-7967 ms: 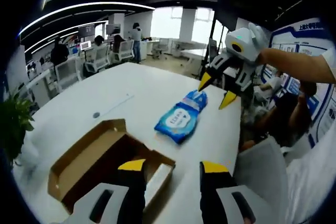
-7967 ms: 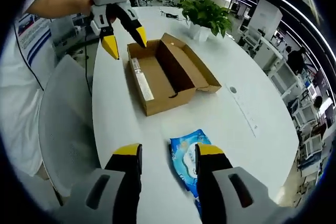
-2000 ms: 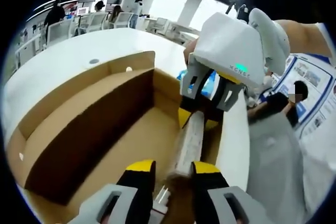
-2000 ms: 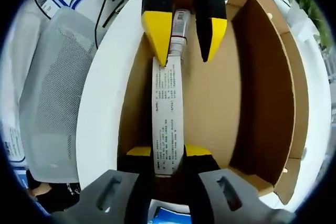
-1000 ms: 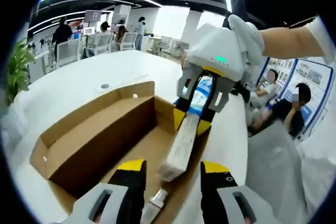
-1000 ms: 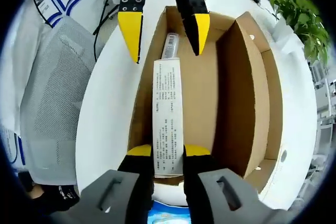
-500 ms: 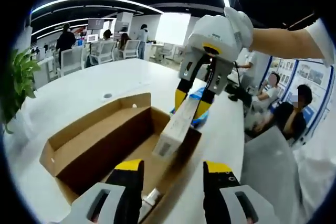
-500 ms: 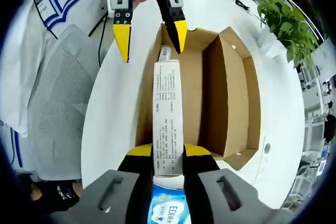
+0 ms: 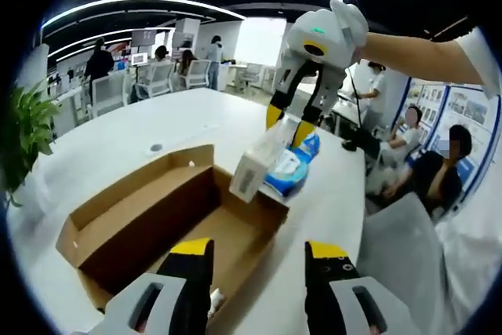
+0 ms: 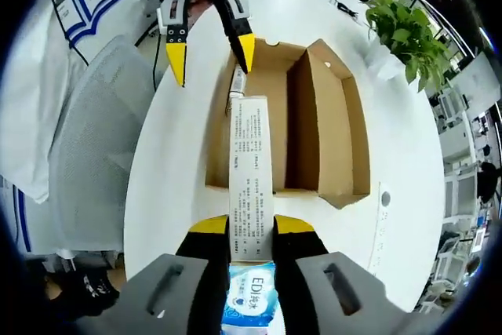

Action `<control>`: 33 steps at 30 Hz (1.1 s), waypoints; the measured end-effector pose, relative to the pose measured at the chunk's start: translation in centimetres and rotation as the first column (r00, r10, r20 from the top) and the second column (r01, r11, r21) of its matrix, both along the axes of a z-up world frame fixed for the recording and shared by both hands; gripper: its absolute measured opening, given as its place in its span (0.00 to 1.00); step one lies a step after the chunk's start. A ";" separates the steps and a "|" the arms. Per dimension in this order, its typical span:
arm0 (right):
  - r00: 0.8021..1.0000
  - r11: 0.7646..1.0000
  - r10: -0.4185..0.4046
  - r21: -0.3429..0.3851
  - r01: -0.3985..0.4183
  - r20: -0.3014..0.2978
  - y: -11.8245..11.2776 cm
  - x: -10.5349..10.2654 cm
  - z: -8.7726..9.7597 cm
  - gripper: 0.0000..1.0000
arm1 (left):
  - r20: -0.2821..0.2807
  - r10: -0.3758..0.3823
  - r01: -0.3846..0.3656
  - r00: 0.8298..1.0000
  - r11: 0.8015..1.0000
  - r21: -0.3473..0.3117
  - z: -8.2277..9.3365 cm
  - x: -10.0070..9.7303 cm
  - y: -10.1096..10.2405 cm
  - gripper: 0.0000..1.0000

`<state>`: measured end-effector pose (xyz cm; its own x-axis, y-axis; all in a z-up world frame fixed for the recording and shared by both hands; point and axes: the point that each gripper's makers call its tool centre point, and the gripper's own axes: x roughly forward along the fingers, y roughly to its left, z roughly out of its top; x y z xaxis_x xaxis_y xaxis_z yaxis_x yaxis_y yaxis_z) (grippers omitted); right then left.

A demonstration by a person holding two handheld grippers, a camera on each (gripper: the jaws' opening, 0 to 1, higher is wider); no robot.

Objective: Operate the shoe box by opening the lid, removing the specified soft item, and placing it in the target area until the item is outside and the box remains undamaged.

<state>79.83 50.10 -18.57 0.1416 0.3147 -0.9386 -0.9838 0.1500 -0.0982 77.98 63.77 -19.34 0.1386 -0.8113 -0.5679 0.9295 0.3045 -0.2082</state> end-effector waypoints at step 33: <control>0.984 0.985 -0.174 0.011 0.175 -0.046 -26.3 -0.2 -4.1 0.17 | -0.009 0.093 -0.091 0.996 0.989 0.117 -1.2 -0.8 -10.1 0.45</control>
